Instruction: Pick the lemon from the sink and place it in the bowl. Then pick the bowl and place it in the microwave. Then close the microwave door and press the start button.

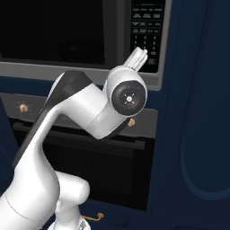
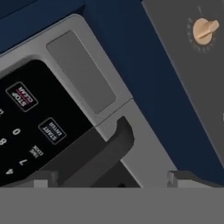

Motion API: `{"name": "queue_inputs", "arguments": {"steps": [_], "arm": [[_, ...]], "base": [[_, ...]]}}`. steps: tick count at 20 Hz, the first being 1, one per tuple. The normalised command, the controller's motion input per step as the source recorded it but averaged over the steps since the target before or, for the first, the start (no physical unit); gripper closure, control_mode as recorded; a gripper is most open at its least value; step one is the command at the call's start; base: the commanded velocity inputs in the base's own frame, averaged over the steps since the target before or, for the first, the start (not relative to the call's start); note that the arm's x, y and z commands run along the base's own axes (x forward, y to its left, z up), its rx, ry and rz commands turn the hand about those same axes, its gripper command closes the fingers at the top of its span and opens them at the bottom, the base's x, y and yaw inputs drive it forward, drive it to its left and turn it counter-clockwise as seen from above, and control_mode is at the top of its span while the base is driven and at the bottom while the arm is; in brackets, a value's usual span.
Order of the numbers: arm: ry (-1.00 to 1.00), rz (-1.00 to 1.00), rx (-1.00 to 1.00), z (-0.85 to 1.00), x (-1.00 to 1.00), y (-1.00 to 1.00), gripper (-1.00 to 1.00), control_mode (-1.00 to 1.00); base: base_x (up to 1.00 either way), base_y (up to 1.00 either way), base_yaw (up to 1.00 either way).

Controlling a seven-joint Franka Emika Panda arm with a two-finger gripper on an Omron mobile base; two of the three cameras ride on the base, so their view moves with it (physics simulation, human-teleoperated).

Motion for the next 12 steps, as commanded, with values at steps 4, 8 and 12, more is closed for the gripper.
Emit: {"name": "queue_inputs", "arguments": {"steps": [4, 8, 12], "arm": [[0.00, 0.02, 0.00, -0.01, 0.36, -0.10, -1.00, -1.00], [0.00, 0.01, 0.00, -0.05, 0.29, -0.08, -1.00, -1.00], [0.00, 0.01, 0.00, -0.09, 0.26, -0.08, -1.00, -1.00]], "base": [[0.00, 0.00, 0.00], [0.00, 0.00, 0.00], [0.00, 0.00, 0.00]]}}
